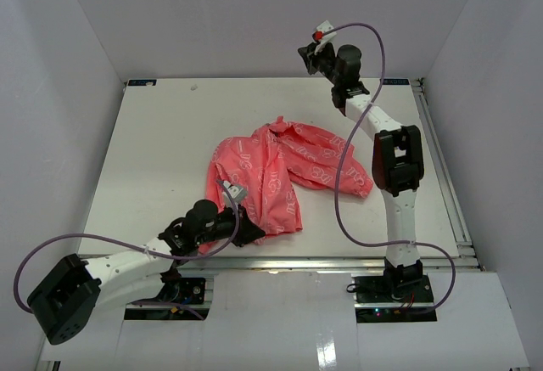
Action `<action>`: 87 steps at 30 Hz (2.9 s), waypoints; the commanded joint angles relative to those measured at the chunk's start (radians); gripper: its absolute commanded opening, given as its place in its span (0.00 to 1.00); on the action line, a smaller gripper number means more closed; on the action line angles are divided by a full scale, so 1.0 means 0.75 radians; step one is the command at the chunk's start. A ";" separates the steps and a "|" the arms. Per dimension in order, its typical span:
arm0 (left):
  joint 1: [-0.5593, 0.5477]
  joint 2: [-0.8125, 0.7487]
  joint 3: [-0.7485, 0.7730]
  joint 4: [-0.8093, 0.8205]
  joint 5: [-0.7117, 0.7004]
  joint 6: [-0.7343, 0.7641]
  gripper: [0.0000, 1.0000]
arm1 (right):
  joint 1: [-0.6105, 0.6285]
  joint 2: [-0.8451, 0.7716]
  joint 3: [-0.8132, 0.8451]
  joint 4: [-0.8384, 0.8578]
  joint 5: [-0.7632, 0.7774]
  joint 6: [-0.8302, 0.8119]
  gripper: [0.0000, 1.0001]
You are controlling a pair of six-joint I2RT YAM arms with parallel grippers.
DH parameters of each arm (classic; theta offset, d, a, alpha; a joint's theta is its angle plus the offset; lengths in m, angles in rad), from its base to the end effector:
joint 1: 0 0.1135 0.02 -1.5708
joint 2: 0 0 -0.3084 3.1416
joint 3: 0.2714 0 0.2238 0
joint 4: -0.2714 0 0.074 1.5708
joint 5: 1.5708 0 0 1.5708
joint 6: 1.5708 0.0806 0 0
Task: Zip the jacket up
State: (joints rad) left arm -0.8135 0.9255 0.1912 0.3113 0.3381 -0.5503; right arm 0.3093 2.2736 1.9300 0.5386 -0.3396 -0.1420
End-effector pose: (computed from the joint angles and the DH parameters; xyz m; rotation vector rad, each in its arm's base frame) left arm 0.0984 -0.1431 0.1984 0.5219 2.1188 -1.1712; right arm 0.5536 0.2051 0.3617 -0.5841 1.2691 0.3727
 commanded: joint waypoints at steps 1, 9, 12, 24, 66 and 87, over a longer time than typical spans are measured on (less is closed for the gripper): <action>-0.008 0.095 0.027 -0.011 -0.032 -0.003 0.25 | 0.011 -0.002 0.005 -0.038 -0.157 0.226 0.15; -0.003 0.083 0.176 -0.118 -0.293 -0.053 0.70 | 0.015 -0.261 -0.635 0.105 -0.258 0.619 0.67; -0.002 0.051 0.307 -0.242 -0.476 -0.044 0.71 | 0.016 -0.308 -0.793 0.114 -0.292 0.631 0.72; 0.145 0.226 0.680 -0.401 -0.706 0.096 0.74 | 0.035 -0.330 -0.918 -0.032 -0.349 0.452 0.78; 0.541 0.843 0.987 -0.097 0.001 0.502 0.59 | 0.030 -0.844 -1.474 0.555 -0.474 0.035 0.08; 0.583 1.383 1.416 -0.242 -0.174 0.649 0.00 | 0.019 -0.886 -1.558 0.515 -0.434 -0.038 0.08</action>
State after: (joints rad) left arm -0.4036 1.9776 1.2587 0.1515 0.2806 -0.0354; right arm 0.3275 1.6593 0.7829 0.8761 -0.6851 -0.1504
